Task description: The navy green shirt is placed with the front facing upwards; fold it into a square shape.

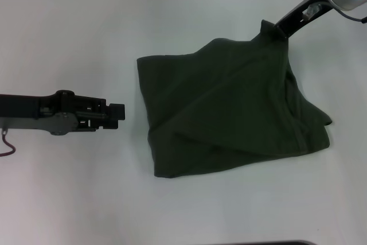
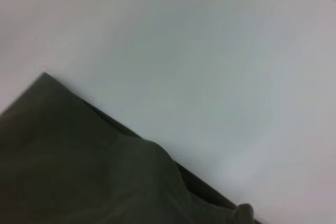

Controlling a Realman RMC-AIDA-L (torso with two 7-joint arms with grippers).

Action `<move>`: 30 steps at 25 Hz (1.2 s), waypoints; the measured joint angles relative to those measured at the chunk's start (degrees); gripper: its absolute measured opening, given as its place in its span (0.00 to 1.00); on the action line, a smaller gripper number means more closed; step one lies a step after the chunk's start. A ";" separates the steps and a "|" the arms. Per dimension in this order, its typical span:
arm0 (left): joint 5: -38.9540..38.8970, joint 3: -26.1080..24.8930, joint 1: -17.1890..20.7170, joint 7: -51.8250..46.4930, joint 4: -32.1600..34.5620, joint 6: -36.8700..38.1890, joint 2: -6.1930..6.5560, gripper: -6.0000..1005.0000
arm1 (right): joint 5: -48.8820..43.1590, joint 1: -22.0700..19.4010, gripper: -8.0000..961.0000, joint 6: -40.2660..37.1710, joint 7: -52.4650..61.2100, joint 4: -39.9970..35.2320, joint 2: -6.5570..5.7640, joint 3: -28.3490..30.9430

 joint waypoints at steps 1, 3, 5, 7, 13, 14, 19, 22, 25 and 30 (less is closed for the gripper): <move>0.01 0.02 0.00 0.00 0.00 0.00 -0.02 0.42 | -0.44 0.11 0.08 0.29 0.00 0.43 0.01 -0.08; 0.02 0.06 0.03 0.01 0.00 -0.01 -0.06 0.42 | -1.32 0.40 0.08 0.62 -0.01 1.36 0.01 -0.27; 0.03 0.05 0.08 0.02 0.00 -0.02 -0.06 0.42 | -2.10 0.57 0.08 0.94 -0.01 1.83 0.01 -0.47; 0.05 0.05 0.10 0.02 0.00 -0.07 -0.05 0.42 | -2.41 0.61 0.09 1.22 -0.01 2.07 0.02 -0.73; 0.05 0.04 -0.03 0.05 0.01 -0.15 -0.03 0.42 | -3.06 0.85 0.10 1.75 0.05 3.52 -0.05 -1.82; 0.05 0.03 -0.04 0.05 0.01 -0.18 -0.02 0.42 | -3.79 0.85 0.10 2.06 0.25 3.65 -0.03 -1.82; 0.05 0.04 -0.07 0.12 0.01 -0.27 -0.09 0.42 | -6.21 1.06 0.11 3.00 1.64 4.29 0.11 -1.56; 0.05 0.04 -0.08 0.14 0.01 -0.28 -0.11 0.42 | -6.30 1.05 0.12 3.87 2.65 4.22 -0.04 -1.03; 0.05 0.04 -0.09 0.16 0.01 -0.37 -0.18 0.42 | -6.96 0.93 0.12 5.13 3.29 3.90 -0.06 -0.90; 0.04 0.04 -0.07 0.43 -0.06 -0.44 -0.26 0.42 | -10.53 1.51 0.13 6.58 5.20 4.16 0.15 -1.58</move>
